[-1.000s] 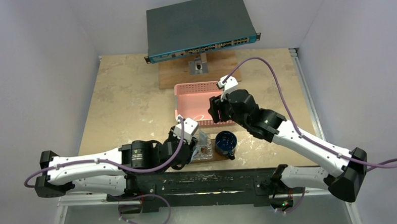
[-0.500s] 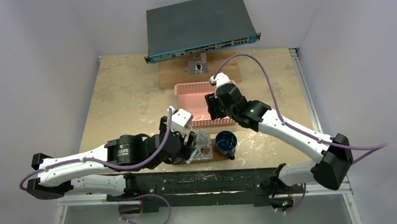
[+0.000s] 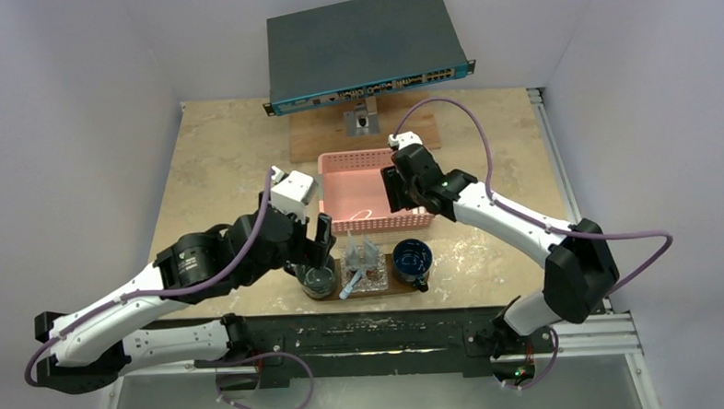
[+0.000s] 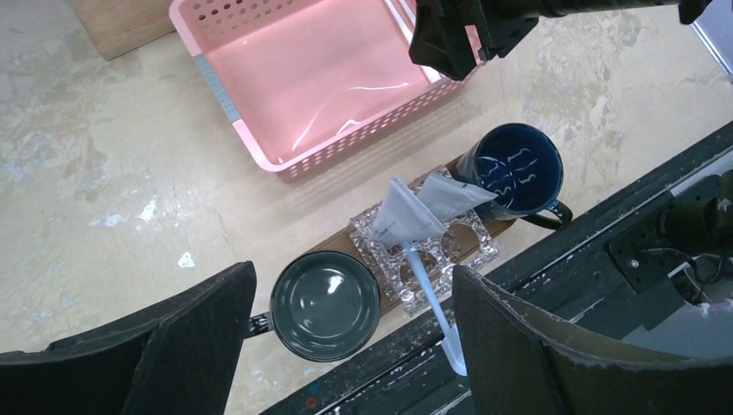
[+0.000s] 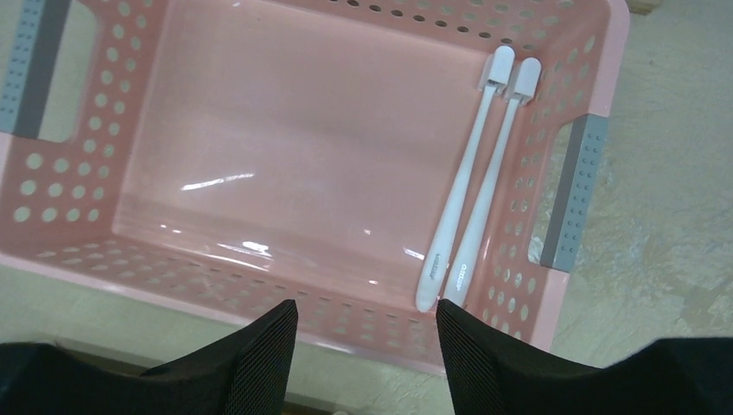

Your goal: Prepare toiletry sets of a toothbrush and toothpaste on the tray

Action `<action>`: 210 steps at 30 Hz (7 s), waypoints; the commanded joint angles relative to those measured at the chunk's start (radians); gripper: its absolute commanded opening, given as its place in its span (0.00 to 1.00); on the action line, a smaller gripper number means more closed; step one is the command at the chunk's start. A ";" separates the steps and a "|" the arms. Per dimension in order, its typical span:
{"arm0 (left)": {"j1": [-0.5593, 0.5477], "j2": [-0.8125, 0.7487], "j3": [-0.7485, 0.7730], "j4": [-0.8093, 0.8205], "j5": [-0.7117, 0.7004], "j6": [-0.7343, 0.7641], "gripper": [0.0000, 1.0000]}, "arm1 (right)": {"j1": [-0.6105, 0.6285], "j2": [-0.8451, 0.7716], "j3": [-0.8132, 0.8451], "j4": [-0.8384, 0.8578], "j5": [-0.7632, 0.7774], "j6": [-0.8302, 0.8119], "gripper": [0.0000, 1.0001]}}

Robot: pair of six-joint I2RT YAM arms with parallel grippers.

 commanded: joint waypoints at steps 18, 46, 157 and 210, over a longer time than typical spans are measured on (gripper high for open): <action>0.475 -0.023 -0.001 -0.058 0.312 0.151 0.83 | -0.137 0.306 0.169 0.064 -0.016 0.083 0.62; 0.559 -0.025 -0.178 0.094 0.401 0.222 0.84 | -0.187 0.519 0.293 0.052 0.043 0.104 0.62; 0.602 -0.160 -0.331 0.905 1.321 -0.357 0.89 | 0.027 -0.308 -0.152 1.143 -0.819 0.738 0.00; 0.602 -0.205 -0.441 1.079 1.378 -0.497 0.00 | 0.174 -0.402 -0.196 1.070 -0.562 0.579 0.31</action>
